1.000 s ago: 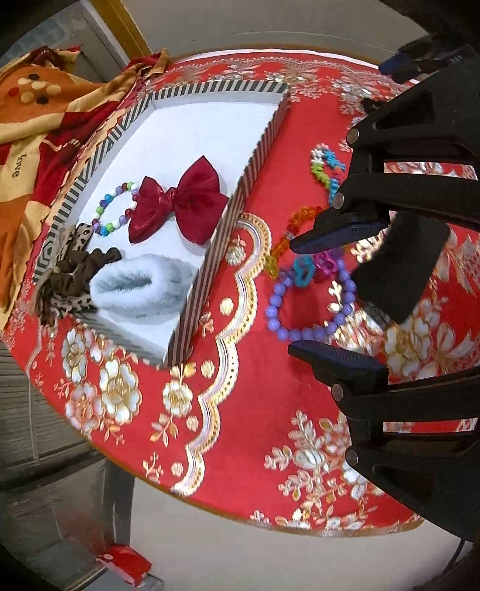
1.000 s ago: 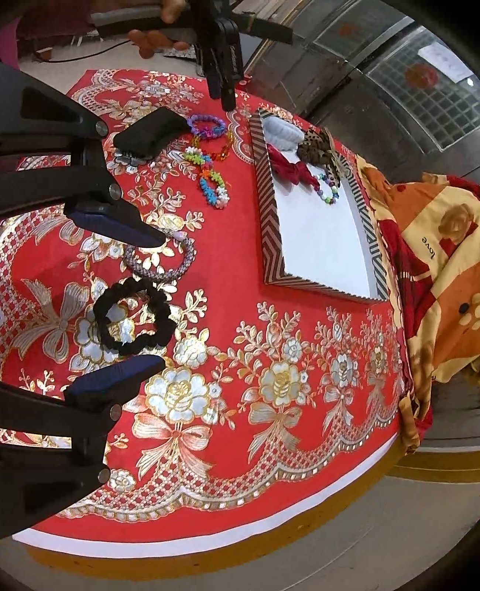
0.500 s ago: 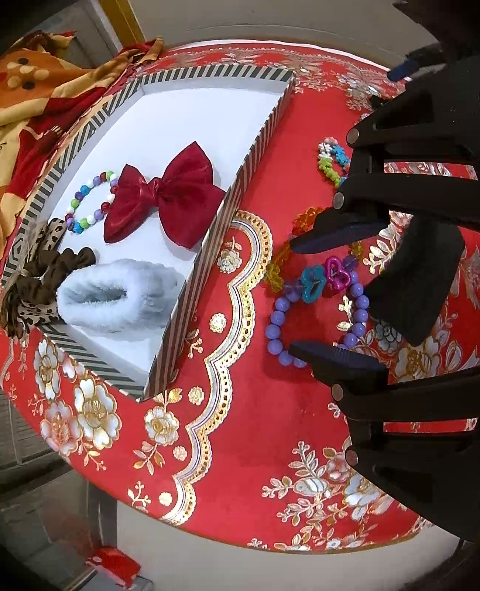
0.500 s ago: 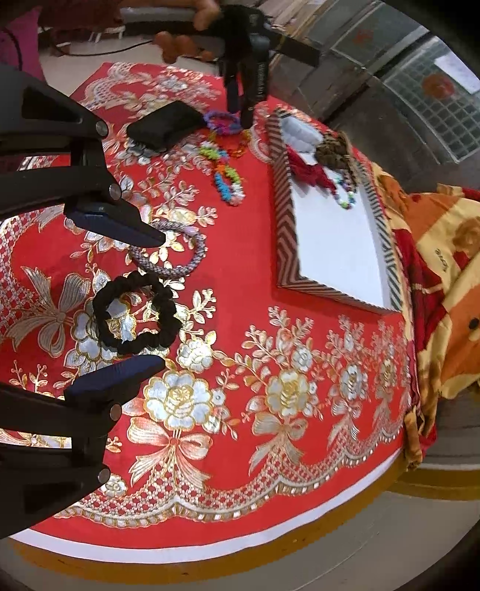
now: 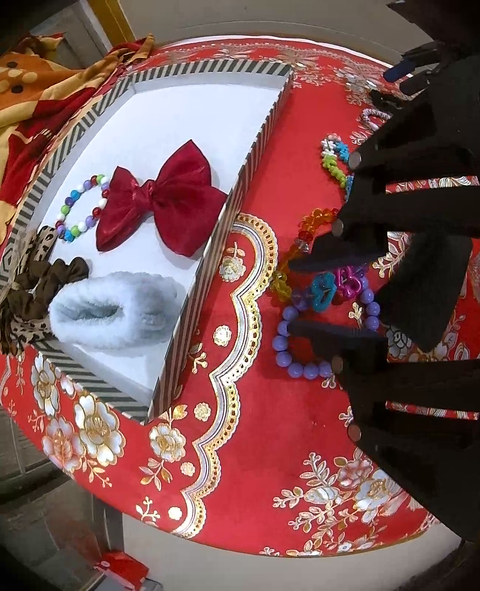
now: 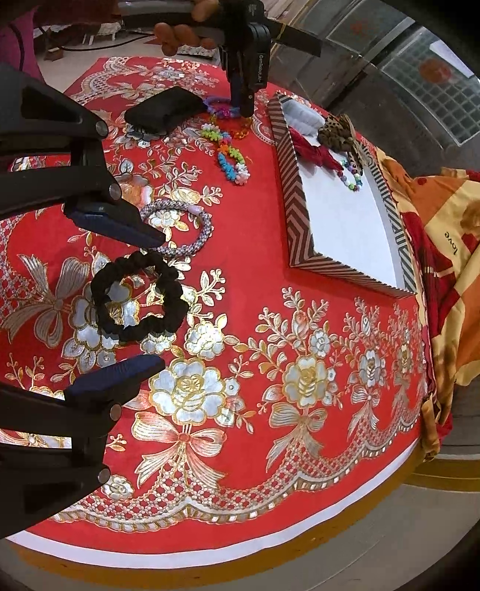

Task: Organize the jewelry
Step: 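Close left gripper on amber heart-charm bracelet while right gripper closes on black scrunchie, then carry amber bracelet in left gripper and black scrunchie in right gripper into the tray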

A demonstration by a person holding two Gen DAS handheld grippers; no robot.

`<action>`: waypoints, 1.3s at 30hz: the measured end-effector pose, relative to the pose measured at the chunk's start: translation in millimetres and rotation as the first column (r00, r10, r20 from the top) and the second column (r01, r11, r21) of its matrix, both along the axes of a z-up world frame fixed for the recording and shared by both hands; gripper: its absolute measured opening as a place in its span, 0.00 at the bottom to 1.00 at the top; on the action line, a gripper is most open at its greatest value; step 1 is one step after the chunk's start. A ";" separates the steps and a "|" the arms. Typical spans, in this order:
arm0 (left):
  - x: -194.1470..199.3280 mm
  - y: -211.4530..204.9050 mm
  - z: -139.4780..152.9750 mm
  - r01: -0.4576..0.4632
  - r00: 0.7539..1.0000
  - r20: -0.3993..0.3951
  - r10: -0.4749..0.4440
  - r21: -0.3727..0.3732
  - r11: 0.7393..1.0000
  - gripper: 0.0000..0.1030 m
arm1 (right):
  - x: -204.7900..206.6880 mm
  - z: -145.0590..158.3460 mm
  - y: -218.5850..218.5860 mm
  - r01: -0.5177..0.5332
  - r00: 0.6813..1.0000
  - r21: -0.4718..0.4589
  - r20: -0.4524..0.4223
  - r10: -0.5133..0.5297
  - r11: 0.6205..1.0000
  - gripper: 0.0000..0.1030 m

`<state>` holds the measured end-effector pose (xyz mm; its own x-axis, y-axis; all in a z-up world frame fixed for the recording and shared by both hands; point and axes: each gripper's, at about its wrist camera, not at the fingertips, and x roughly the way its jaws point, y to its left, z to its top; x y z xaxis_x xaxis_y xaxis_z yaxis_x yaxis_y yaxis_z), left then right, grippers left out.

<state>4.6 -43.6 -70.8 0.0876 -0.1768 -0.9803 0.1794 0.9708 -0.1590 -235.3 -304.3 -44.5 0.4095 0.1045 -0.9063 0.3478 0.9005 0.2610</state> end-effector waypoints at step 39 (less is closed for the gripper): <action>-31.9 -18.8 131.5 0.164 0.977 0.183 -0.113 -0.294 0.942 0.07 | 4.4 37.6 -5.3 -0.010 0.992 -0.112 0.126 0.025 0.994 0.05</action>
